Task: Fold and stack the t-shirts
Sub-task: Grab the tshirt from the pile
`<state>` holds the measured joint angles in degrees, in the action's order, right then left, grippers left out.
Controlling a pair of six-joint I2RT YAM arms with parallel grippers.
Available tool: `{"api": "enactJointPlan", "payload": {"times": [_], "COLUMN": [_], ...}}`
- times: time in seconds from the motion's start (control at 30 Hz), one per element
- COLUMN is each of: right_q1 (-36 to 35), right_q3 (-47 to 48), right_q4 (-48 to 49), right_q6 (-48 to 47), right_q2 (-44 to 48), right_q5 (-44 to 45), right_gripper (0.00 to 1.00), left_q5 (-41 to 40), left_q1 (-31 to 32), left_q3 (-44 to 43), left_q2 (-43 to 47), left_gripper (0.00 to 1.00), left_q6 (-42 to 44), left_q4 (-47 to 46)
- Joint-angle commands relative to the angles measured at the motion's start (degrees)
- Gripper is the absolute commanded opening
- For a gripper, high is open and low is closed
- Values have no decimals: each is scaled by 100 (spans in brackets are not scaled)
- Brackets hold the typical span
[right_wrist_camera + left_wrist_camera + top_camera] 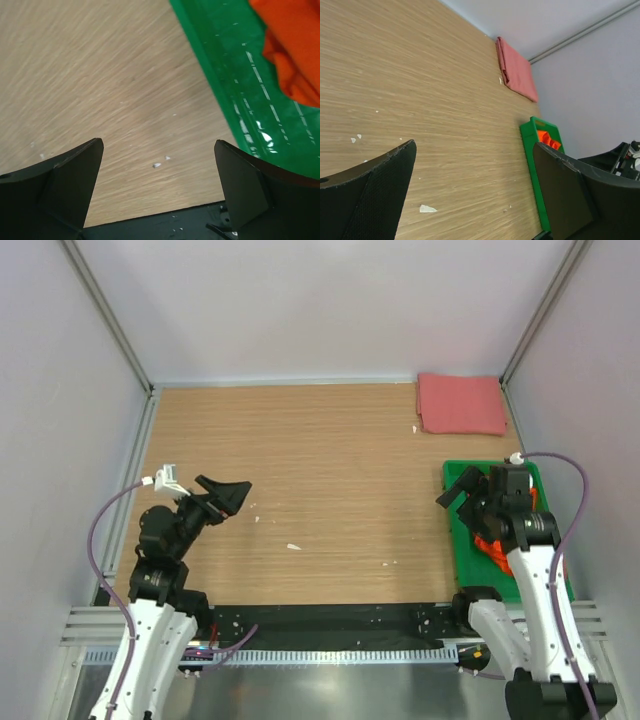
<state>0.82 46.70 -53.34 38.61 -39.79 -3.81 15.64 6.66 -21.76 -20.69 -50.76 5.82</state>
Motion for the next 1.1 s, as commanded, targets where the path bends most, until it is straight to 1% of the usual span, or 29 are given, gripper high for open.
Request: {"api": "enactJointPlan", "payload": {"times": [0.0, 0.03, 0.07, 0.13, 0.17, 0.2, 0.23, 0.27, 0.33, 0.37, 0.4, 0.43, 0.47, 0.5, 0.53, 0.57, 0.63, 0.7, 0.73, 0.77, 0.87, 0.9, 0.93, 0.97, 1.03, 1.07], "right_q1": [-12, -12, -12, -3, -3, 6, 15, 50, 146, 286, 392, 462, 611, 673, 735, 796, 998, 1017, 1017, 1017, 1043, 1052, 1043, 1069, 1130, 1209], "right_q3": [576, 917, 1077, 1384, 1464, 1561, 1736, 1824, 2044, 2115, 2168, 2246, 2247, 2265, 2274, 2265, 2204, 2046, 1880, 1791, 1615, 1501, 1439, 1369, 1106, 1009], "right_q4": [-651, -903, -1071, -1083, -1004, -924, -819, -766, -634, -599, -564, -415, -283, -125, -72, -19, 288, 630, 858, 930, 703, 659, 650, 658, 930, 1079], "right_q6": [-223, 13, 128, 25, -159, -152, -126, -47, -20, 41, 67, 94, 85, 103, 138, 173, 86, -37, 14, 58, 383, 410, 445, 533, 533, 473], "right_q2": [-851, -1012, -1196, -1591, -1715, -1838, -2144, -2304, -2707, -3136, -3323, -3490, -3814, -3947, -4140, -4429, -4695, -4905, -4950, -4994, -5153, -5179, -5205, -5214, -5275, -5311], "right_q5": [1056, 1650, 1969, 2462, 2612, 2753, 2928, 3270, 3465, 3519, 3502, 3493, 3362, 3370, 3404, 3422, 3020, 2817, 2781, 2816, 3202, 3255, 3316, 3561, 3747, 3774], "right_gripper": [100, 100, 100, 100, 100, 97, 94, 89, 84, 81, 81, 79, 75, 74, 72, 67, 65, 65, 68, 74, 82, 82, 82, 82, 80, 70], "left_q5": [-87, -122, -253, -464, -552, -614, -623, -606, -519, -448, -326, -29, 113, 298, 508, 789, 1037, 1143, 1126, 1108, 933, 924, 923, 915, 915, 915], "left_q1": [-33, -33, -33, -33, -33, -33, -33, -33, 11, 11, 11, 11, 11, 11, 11, 11, 11, 11, 11, 20, 72, 108, 125, 134, 152, 161], "left_q3": [-696, -820, -987, -1531, -1716, -1909, -2390, -2603, -2833, -2982, -3070, -3158, -3229, -3212, -3160, -3081, -2975, -2887, -2887, -2895, -2966, -2983, -2975, -2975, -2974, -2992], "left_q2": [-496, -637, -917, -1199, -1523, -1700, -1902, -2078, -2098, -2045, -2045, -2071, -2106, -2123, -2124, -2132, -2193, -2238, -2247, -2264, -2325, -2326, -2334, -2335, -2343, -2343], "left_gripper": [100, 100, 100, 100, 100, 100, 100, 100, 100, 100, 100, 100, 100, 100, 100, 100, 100, 100, 100, 100, 100, 100, 100, 100, 100, 100], "left_q6": [628, 646, 647, 664, 699, 795, 1074, 1303, 1717, 2084, 2271, 2490, 2797, 2948, 3028, 3063, 3055, 3081, 3159, 3230, 3503, 3573, 3582, 3591, 3600, 3591], "left_q4": [32, 233, 391, 778, 1197, 1428, 1952, 2210, 2458, 2624, 2747, 2966, 3029, 3030, 2925, 2846, 2601, 2538, 2572, 2616, 2854, 2889, 2933, 2933, 2977, 2986]}}
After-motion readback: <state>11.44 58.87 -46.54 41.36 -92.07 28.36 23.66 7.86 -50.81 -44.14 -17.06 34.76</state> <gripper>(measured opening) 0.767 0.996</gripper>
